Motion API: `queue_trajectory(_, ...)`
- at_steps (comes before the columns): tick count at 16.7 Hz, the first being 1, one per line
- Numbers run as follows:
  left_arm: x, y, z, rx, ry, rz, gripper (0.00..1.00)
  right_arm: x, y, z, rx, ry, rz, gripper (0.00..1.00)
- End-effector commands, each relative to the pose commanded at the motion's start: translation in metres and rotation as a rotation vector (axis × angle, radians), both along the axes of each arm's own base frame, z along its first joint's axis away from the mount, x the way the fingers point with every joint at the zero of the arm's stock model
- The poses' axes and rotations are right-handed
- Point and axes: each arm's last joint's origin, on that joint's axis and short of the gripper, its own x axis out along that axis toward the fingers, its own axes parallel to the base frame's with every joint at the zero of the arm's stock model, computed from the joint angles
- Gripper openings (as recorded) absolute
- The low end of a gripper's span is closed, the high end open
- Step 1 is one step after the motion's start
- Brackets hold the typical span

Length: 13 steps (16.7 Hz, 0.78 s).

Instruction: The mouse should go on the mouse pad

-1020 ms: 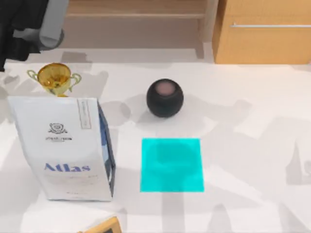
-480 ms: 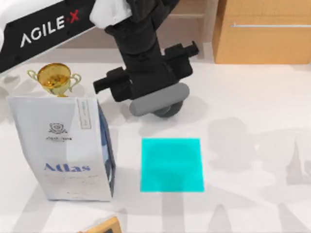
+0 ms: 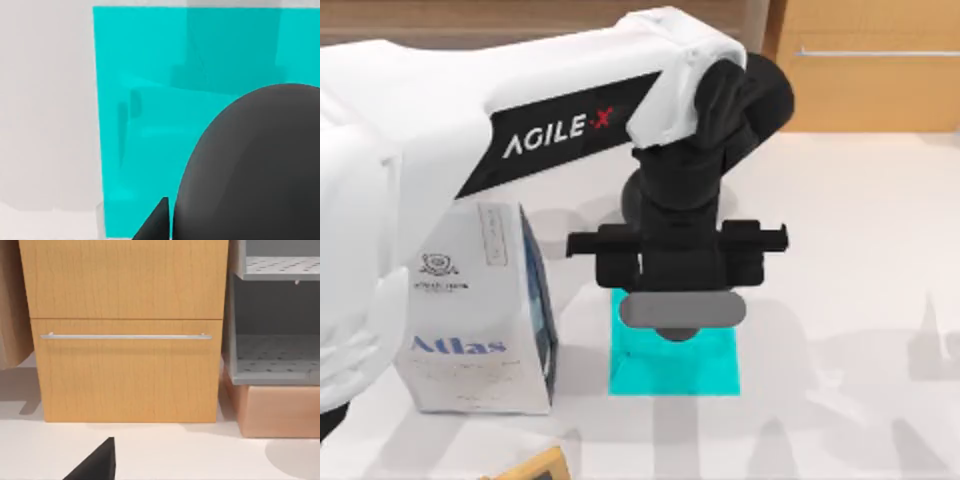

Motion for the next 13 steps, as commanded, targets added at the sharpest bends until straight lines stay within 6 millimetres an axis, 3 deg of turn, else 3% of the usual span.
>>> queue_trajectory(7, -0.005, -0.004, -0.002, -0.014, 0.018, -0.027, 0.00, 0.000, 0.000, 0.000, 0.000, 0.000, 0.000, 1.00)
queue_trajectory(13, -0.020, -0.008, -0.029, -0.014, 0.132, -0.069, 0.00, 0.000, 0.000, 0.000, 0.000, 0.000, 0.000, 1.00)
